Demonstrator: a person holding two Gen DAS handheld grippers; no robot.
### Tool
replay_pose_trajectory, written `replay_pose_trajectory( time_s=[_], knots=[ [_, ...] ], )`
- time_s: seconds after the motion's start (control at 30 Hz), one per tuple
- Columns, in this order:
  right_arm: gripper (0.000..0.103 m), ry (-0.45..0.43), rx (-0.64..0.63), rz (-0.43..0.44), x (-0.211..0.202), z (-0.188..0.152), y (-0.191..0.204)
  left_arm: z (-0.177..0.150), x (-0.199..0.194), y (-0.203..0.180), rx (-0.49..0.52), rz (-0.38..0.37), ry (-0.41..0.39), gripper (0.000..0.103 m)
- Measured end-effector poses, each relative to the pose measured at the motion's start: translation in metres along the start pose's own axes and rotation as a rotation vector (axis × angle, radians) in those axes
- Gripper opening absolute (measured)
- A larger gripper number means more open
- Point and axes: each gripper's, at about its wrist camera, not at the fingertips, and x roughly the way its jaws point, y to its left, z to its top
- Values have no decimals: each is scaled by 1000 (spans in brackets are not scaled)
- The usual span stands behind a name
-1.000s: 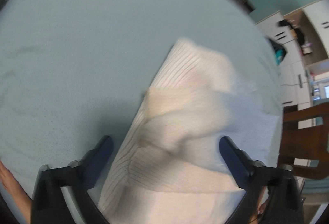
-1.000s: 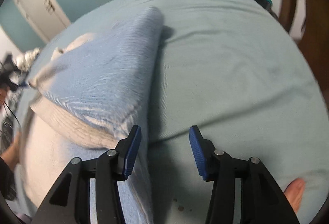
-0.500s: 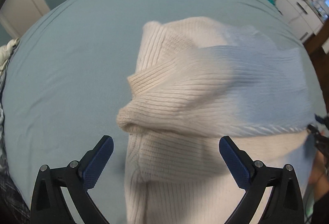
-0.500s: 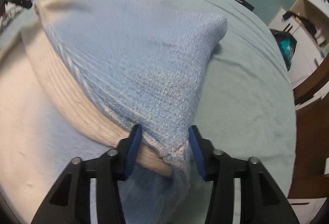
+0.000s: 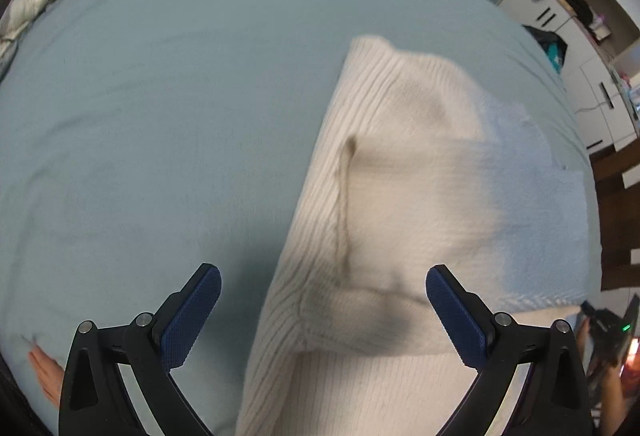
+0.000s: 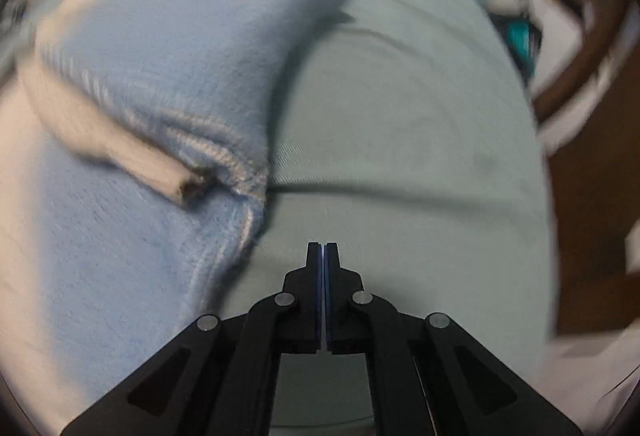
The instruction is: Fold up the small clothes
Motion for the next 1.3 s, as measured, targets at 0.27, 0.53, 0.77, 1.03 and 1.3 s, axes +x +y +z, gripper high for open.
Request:
replay_pose_trajectory(
  time_s=[0.27,0.53,0.77,1.03,1.3],
  knots=[
    [96,-261,-108,31,-42,29,52,-16,27,-41,263,36,-15,101],
    [49,-65,-288,-48,32,56,96,-21,36,-56,275,31,-8,8],
    [9,-186,-290,-17,-10,47,82,-37,-30,-47,286,-120,-89,6],
    [34,-66,-204,73,10,51,66,-50,28,-22,132,-122,99,11],
    [87,-281,-1,117,-46,92,66,-27,-41,-70,206,-122,-210,103]
  ],
)
